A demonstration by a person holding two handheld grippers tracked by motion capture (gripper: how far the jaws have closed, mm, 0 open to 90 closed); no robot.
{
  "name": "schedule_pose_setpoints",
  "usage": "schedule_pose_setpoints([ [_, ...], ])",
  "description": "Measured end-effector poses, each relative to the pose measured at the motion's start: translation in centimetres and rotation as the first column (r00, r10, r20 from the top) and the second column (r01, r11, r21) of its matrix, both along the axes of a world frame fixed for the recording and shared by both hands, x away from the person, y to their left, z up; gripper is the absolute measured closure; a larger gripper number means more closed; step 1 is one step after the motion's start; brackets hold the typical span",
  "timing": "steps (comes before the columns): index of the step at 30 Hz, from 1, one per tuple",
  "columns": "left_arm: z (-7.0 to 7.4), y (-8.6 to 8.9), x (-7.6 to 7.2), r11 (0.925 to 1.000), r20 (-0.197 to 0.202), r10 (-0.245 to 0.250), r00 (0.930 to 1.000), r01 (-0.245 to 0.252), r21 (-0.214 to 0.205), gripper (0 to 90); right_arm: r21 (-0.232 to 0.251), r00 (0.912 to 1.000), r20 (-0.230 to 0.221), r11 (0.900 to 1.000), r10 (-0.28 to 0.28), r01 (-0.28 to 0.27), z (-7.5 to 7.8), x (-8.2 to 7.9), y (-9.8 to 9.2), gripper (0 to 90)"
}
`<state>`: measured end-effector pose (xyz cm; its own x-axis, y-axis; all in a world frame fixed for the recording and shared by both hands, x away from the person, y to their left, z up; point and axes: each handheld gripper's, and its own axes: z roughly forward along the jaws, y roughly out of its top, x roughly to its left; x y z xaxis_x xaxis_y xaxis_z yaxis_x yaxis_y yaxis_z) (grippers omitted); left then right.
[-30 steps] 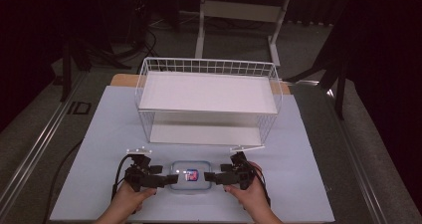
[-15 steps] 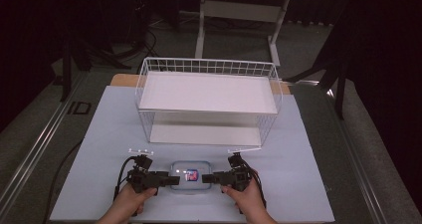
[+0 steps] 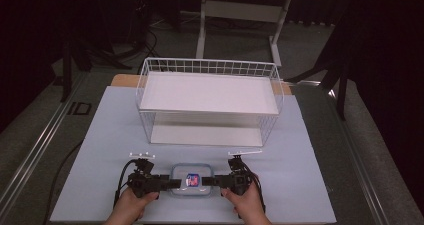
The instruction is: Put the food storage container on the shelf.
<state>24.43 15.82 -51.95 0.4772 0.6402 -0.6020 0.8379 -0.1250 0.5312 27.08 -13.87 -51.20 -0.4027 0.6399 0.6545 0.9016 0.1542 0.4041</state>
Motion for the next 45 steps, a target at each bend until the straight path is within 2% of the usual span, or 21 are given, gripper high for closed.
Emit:
schedule_pose_setpoints([
  [2, 0.5, -0.4, -0.4, 0.9992, 0.030, 0.006, 0.9995, -0.008, 0.039, 45.3, -0.006, 0.9998, 0.019, 1.0000, -0.001, 0.001, 0.2, -0.2, 0.0, 45.9],
  [3, 0.5, -0.4, -0.4, 0.9992, 0.030, 0.006, 0.9995, -0.008, 0.039, 45.8, -0.009, 0.9997, 0.026, 1.0000, 0.001, -0.001, 0.3, -0.3, 0.0, 46.3],
  [5, 0.9, -0.9, -0.7, 0.9968, 0.062, 0.004, 0.9981, -0.009, 0.079, 45.8, -0.009, 0.9994, 0.035, 1.0000, -0.002, 0.002, 0.4, -0.3, 0.0, 46.2],
  [6, 0.9, -1.0, -0.7, 0.9964, 0.060, 0.006, 0.9982, -0.011, 0.084, 45.9, -0.010, 0.9990, 0.045, 0.9999, -0.001, 0.001, 0.4, -0.2, 0.0, 46.2],
  [7, 1.0, -1.0, -0.7, 0.9964, 0.063, 0.009, 0.9980, -0.015, 0.083, 46.0, -0.011, 0.9989, 0.048, 0.9999, 0.000, 0.000, 0.4, -0.2, -0.1, 46.1],
  [9, 1.0, -1.0, -0.5, 0.9972, 0.065, 0.022, 0.9977, -0.027, 0.069, 47.4, -0.030, 0.9958, 0.091, 0.9995, 0.010, -0.007, 0.8, -0.5, 0.0, 46.1],
  [10, 1.0, -1.0, -0.5, 0.9972, 0.065, 0.022, 0.9977, -0.027, 0.069, 47.4, -0.030, 0.9958, 0.091, 0.9995, 0.010, -0.007, 0.8, -0.5, 0.0, 46.1],
  [13, 1.2, -1.1, -0.2, 0.9976, 0.085, 0.025, 0.9960, -0.030, 0.062, 47.4, -0.036, 0.9916, 0.129, 0.9993, 0.004, 0.001, 1.3, -0.1, -0.2, 46.1],
  [16, 1.8, -1.4, 0.2, 0.9979, 0.112, 0.031, 0.9932, -0.037, 0.053, 47.5, -0.032, 0.9892, 0.147, 0.9995, 0.001, 0.003, 1.6, 0.1, -0.4, 46.2],
  [18, 2.2, -1.7, 0.6, 0.9980, 0.124, 0.030, 0.9919, -0.037, 0.051, 47.5, -0.033, 0.9836, 0.180, 0.9994, -0.005, 0.012, 2.4, 0.4, -0.8, 46.1],
  [21, 3.3, -2.3, 1.4, 0.9978, 0.155, 0.030, 0.9874, -0.039, 0.053, 47.6, -0.018, 0.9796, 0.200, 0.9996, -0.018, 0.022, 3.0, 0.9, -1.3, 46.1],
  [24, 3.6, -2.6, 1.9, 0.9979, 0.170, 0.029, 0.9851, -0.038, 0.052, 47.6, -0.016, 0.9755, 0.219, 0.9995, -0.023, 0.027, 3.5, 1.1, -1.6, 46.1],
  [27, 4.0, -3.1, 2.5, 0.9974, 0.195, 0.034, 0.9803, -0.046, 0.055, 47.7, -0.005, 0.9658, 0.256, 0.9991, -0.040, 0.043, 3.9, 1.8, -2.3, 45.9],
  [34, 3.2, -4.1, 4.0, 0.9983, 0.205, 0.041, 0.9780, -0.049, 0.032, 47.6, -0.029, 0.9587, 0.281, 0.9981, -0.044, 0.054, 3.8, 3.2, -3.1, 45.8],
  [38, 2.8, -4.7, 4.8, 0.9980, 0.225, 0.047, 0.9731, -0.055, 0.030, 47.7, -0.017, 0.9543, 0.294, 0.9980, -0.052, 0.060, 3.4, 3.8, -3.6, 45.7],
  [41, 2.5, -4.9, 5.5, 0.9975, 0.239, 0.052, 0.9697, -0.061, 0.034, 47.6, -0.009, 0.9475, 0.314, 0.9977, -0.060, 0.067, 3.0, 4.6, -3.8, 45.7],
  [45, 2.3, -4.9, 6.1, 0.9970, 0.243, 0.053, 0.9686, -0.065, 0.042, 47.6, 0.002, 0.9468, 0.314, 0.9975, -0.068, 0.071, 2.6, 5.2, -3.9, 45.5],
])
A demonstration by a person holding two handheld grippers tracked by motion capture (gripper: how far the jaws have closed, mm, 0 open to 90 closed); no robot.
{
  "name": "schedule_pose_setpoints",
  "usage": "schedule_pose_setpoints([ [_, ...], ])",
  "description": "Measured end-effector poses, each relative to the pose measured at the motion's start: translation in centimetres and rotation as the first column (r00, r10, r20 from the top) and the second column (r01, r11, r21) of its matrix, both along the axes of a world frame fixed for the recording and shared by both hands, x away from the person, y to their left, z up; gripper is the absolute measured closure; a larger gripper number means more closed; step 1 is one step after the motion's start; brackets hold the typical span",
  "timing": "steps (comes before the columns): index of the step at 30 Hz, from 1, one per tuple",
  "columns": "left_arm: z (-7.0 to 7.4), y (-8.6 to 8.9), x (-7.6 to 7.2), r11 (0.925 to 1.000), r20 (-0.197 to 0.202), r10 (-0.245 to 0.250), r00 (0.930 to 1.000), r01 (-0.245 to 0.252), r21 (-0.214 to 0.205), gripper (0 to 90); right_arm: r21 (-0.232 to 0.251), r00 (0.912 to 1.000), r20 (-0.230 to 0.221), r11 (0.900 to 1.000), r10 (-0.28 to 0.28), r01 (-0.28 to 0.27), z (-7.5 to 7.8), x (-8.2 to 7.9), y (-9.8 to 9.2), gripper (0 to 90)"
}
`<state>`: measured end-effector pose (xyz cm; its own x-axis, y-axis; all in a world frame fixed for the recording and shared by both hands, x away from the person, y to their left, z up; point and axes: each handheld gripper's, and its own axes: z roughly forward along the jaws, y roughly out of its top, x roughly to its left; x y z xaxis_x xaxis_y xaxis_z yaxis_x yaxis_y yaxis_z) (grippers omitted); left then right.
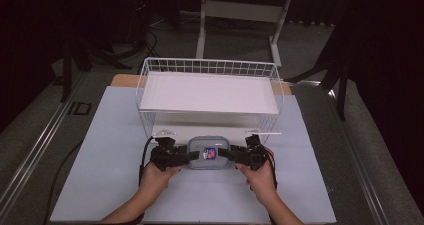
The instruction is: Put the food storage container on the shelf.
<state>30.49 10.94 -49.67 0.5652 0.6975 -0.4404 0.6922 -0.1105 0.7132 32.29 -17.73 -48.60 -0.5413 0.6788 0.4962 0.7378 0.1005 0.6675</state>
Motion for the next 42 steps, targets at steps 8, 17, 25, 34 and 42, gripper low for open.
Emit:
schedule_pose_setpoints([
  [8, -0.2, -0.2, 1.4, 0.9996, 0.037, 0.016, 0.9992, -0.017, 0.024, 47.6, 0.023, 0.9995, 0.025, 0.9996, -0.017, 0.017, -0.9, 1.5, 0.1, 44.4],
  [17, -0.7, -0.1, 2.6, 0.9994, 0.082, 0.032, 0.9961, -0.033, 0.011, 47.5, 0.035, 0.9981, 0.050, 0.9988, -0.037, 0.035, -1.5, 2.9, 0.3, 43.7],
  [25, -0.9, -0.1, 3.4, 0.9990, 0.115, 0.045, 0.9923, -0.045, -0.003, 47.4, 0.031, 0.9968, 0.055, 0.9979, -0.058, 0.057, -1.3, 3.5, 0.4, 43.3],
  [34, -1.4, -0.1, 4.4, 0.9993, 0.132, 0.036, 0.9905, -0.036, -0.004, 47.3, 0.028, 0.9950, 0.058, 0.9964, -0.081, 0.080, -1.9, 4.2, 0.5, 42.4],
  [42, -2.1, 0.2, 4.7, 0.9976, 0.151, 0.046, 0.9875, -0.038, -0.058, 46.9, 0.000, 0.9928, 0.103, 0.9980, -0.062, 0.063, -1.8, 4.6, 0.6, 41.7],
])
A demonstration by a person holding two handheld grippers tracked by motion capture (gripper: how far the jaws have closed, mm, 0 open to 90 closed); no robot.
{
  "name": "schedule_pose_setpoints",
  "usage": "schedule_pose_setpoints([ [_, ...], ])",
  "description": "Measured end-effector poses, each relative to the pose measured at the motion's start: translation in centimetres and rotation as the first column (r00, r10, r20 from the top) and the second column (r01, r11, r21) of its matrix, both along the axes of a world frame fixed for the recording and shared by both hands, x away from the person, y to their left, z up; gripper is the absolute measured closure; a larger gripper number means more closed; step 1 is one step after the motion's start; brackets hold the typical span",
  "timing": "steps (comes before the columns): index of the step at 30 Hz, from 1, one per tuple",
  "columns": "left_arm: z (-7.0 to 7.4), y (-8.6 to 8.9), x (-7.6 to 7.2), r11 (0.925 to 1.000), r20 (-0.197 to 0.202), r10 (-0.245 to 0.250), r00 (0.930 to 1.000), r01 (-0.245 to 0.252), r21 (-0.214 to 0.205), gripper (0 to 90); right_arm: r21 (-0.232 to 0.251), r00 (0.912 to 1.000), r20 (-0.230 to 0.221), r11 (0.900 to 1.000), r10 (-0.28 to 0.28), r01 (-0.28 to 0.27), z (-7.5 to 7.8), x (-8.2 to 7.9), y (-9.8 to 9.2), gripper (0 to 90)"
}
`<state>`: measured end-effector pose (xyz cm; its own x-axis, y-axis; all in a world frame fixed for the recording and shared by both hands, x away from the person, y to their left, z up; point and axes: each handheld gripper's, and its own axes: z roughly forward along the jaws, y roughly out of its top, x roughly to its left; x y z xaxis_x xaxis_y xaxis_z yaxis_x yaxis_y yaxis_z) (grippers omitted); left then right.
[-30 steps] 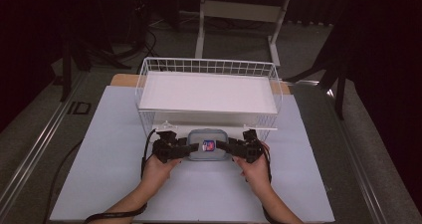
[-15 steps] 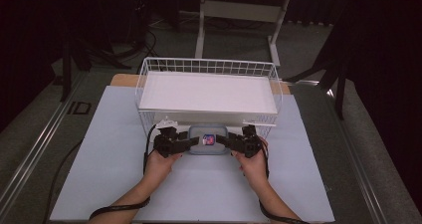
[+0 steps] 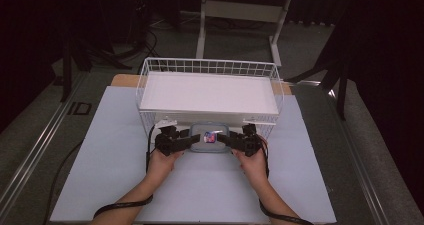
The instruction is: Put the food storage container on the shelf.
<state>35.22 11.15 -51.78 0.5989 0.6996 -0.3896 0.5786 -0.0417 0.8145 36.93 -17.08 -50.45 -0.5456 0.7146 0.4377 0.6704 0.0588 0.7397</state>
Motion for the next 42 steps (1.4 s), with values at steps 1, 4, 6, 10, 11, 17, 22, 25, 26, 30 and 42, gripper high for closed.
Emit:
schedule_pose_setpoints([
  [1, 0.0, 0.0, 0.0, 1.0000, 0.003, 0.000, 1.0000, 0.000, -0.002, 46.9, 0.000, 1.0000, 0.000, 1.0000, 0.000, 0.000, 0.0, 0.0, 0.0, 41.7],
  [4, -0.2, 0.1, 0.2, 0.9999, 0.012, -0.002, 0.9999, 0.002, -0.012, 46.7, -0.017, 0.9999, 0.016, 0.9998, 0.000, 0.001, -0.1, -0.2, 0.2, 40.0],
  [6, -0.1, -0.1, 0.3, 1.0000, 0.020, 0.001, 0.9998, -0.001, -0.002, 45.5, -0.023, 0.9998, 0.003, 0.9995, -0.020, 0.020, 0.0, -0.2, 0.5, 38.7],
  [10, 0.3, -0.6, 0.2, 0.9990, 0.053, 0.020, 0.9984, -0.022, 0.038, 44.4, -0.059, 0.9981, 0.051, 0.9975, -0.036, 0.039, 0.2, -0.1, 0.6, 37.9],
  [11, 0.3, -0.6, 0.3, 0.9990, 0.047, 0.028, 0.9985, -0.030, 0.034, 44.4, -0.059, 0.9981, 0.051, 0.9975, -0.036, 0.039, 0.2, -0.1, 0.6, 37.9],
  [17, -0.1, -0.3, 0.9, 0.9980, 0.033, 0.061, 0.9976, -0.061, 0.012, 41.4, -0.064, 0.9979, 0.029, 0.9961, -0.059, 0.060, -0.1, 0.1, 0.4, 37.9],
  [22, 0.0, -0.5, 0.9, 0.9935, 0.069, 0.092, 0.9934, -0.096, 0.061, 40.9, -0.060, 0.9983, 0.025, 0.9968, -0.053, 0.054, -0.2, 0.0, 0.7, 38.0],
  [25, 0.1, -0.5, 0.7, 0.9922, 0.078, 0.108, 0.9911, -0.113, 0.054, 40.9, -0.058, 0.9974, 0.049, 0.9967, -0.054, 0.057, -0.1, -0.2, 0.7, 38.0],
  [26, 0.1, -0.3, 0.6, 0.9931, 0.090, 0.102, 0.9907, -0.107, 0.049, 40.9, -0.073, 0.9965, 0.066, 0.9958, -0.051, 0.055, 0.2, -0.4, 0.7, 38.0],
  [30, 0.4, -0.2, -0.1, 0.9932, 0.095, 0.102, 0.9903, -0.107, 0.046, 40.8, -0.080, 0.9960, 0.077, 0.9955, -0.045, 0.051, 0.7, -1.0, 0.5, 38.0],
  [42, 1.6, 1.8, -3.6, 0.9977, 0.103, 0.039, 0.9939, -0.044, 0.052, 24.4, -0.140, 0.9870, 0.159, 0.9892, -0.021, 0.044, 1.7, -4.0, 0.7, 43.1],
])
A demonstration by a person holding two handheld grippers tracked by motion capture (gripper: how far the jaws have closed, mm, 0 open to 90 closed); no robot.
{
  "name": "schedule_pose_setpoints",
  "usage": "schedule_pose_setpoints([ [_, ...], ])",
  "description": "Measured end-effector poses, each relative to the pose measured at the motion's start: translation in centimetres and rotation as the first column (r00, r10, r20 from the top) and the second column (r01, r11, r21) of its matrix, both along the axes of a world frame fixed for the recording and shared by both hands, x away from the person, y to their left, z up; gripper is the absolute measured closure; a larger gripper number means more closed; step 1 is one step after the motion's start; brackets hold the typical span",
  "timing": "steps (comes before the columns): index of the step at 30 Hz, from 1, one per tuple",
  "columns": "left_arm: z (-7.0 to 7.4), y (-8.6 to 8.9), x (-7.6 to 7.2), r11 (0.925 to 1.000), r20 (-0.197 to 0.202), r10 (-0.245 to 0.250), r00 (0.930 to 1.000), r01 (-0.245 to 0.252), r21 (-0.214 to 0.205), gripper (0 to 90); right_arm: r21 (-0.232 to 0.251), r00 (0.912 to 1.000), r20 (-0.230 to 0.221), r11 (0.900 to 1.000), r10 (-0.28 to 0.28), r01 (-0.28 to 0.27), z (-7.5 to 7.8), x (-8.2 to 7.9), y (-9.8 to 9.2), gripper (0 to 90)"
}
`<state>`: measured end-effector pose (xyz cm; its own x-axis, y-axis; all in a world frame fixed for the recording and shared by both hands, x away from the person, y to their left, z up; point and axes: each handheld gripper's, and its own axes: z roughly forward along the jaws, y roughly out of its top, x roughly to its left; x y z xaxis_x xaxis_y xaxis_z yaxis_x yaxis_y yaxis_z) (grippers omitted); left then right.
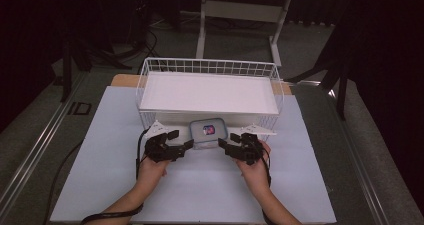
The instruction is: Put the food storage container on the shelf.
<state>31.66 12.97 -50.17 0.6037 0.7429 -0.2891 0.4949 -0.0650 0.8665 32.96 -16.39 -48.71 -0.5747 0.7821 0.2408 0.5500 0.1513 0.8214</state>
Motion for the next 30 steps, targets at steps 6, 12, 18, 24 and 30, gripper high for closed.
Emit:
schedule_pose_setpoints([
  [6, -0.2, 0.9, -2.6, 0.9994, 0.016, -0.024, 0.9996, 0.024, 0.025, 9.4, -0.075, 0.9996, 0.024, 0.9971, 0.014, -0.012, -0.4, -1.4, 1.2, 52.7],
  [12, -0.3, 0.8, -4.8, 0.9958, -0.005, -0.050, 0.9987, 0.050, 0.077, 0.6, -0.087, 0.9983, 0.006, 0.9946, 0.057, -0.057, -1.2, -2.0, 2.0, 71.4],
  [18, -0.2, 1.4, -6.6, 0.9916, 0.031, -0.042, 0.9987, 0.037, 0.123, 0.6, -0.118, 0.9970, -0.021, 0.9901, 0.075, -0.077, -1.9, -2.0, 2.5, 90.0],
  [24, -0.9, 2.2, -7.3, 0.9937, 0.048, -0.025, 0.9985, 0.020, 0.110, 0.6, -0.129, 0.9963, -0.035, 0.9882, 0.079, -0.083, -2.3, -1.5, 3.3, 90.0],
  [30, -1.5, 2.5, -7.3, 0.9958, 0.035, -0.011, 0.9993, 0.008, 0.092, 0.6, -0.152, 0.9973, -0.023, 0.9858, 0.069, -0.072, -2.7, -0.3, 4.4, 90.0],
])
